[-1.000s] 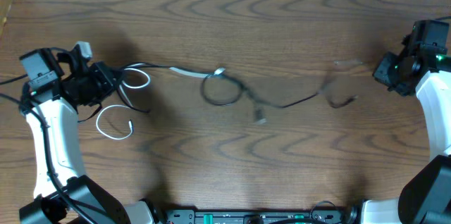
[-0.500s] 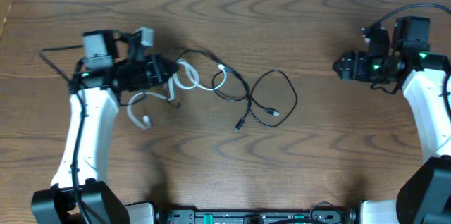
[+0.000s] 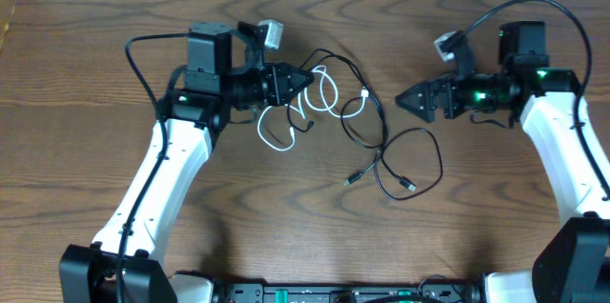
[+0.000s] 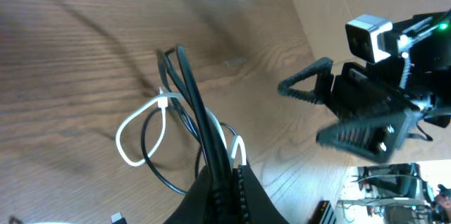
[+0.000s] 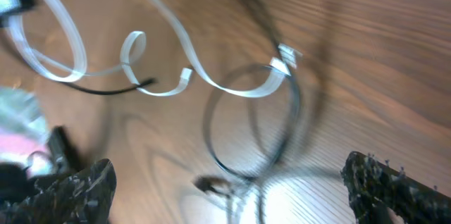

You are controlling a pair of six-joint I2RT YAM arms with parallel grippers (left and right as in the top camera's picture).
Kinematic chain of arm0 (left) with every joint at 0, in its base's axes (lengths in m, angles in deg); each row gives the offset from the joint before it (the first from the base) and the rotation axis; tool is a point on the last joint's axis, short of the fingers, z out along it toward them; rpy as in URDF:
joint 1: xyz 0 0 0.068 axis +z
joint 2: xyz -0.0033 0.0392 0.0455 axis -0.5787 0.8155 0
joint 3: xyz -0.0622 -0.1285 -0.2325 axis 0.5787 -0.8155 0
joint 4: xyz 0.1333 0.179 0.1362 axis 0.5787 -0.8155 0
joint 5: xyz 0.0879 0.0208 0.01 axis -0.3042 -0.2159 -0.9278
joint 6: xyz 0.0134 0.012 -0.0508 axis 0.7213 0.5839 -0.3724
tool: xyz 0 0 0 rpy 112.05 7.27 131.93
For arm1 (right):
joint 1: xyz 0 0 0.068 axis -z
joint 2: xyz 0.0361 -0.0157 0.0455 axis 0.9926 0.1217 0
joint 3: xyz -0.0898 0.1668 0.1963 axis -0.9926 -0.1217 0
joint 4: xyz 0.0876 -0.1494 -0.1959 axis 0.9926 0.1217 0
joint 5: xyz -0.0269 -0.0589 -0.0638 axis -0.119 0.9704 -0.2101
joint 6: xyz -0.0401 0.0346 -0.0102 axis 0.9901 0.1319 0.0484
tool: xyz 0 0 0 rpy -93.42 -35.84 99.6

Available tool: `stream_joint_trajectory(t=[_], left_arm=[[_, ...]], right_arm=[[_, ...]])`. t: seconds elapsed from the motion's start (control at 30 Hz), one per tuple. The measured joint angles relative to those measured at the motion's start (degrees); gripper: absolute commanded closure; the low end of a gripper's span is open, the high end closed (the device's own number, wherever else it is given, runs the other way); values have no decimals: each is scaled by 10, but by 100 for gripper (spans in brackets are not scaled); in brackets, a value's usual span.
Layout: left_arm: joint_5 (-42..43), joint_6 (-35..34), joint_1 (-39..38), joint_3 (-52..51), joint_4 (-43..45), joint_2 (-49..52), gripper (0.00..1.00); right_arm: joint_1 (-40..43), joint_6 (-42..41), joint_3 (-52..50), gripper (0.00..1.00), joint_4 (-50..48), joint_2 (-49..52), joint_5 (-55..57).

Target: Untangle cables

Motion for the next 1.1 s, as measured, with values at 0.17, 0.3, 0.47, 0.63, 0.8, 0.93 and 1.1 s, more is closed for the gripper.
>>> stream_joint_trajectory(t=[0.17, 0.3, 0.47, 0.63, 0.8, 0.93, 1.1], left_arm=[[-18, -19, -29, 0, 34, 0, 93], [-25, -27, -47, 0, 44, 0, 93], [-27, -29, -57, 0, 48, 0, 93], [-30, -47, -59, 0, 61, 0, 92], [-34, -62, -74, 0, 80, 0, 92], [-33, -68, -89, 0, 80, 0, 93], [-33, -70, -91, 0, 81, 0, 92]], right_arm=[[-45, 6, 0, 1, -15, 0, -25], [-75, -3, 0, 1, -41, 0, -26], [-97, -20, 0, 2, -61, 0, -24], [-113, -47, 0, 4, -88, 0, -5], [-130, -80, 0, 14, -110, 0, 41], [-144, -100, 0, 25, -131, 0, 63], [-147, -125, 0, 92, -143, 0, 90]])
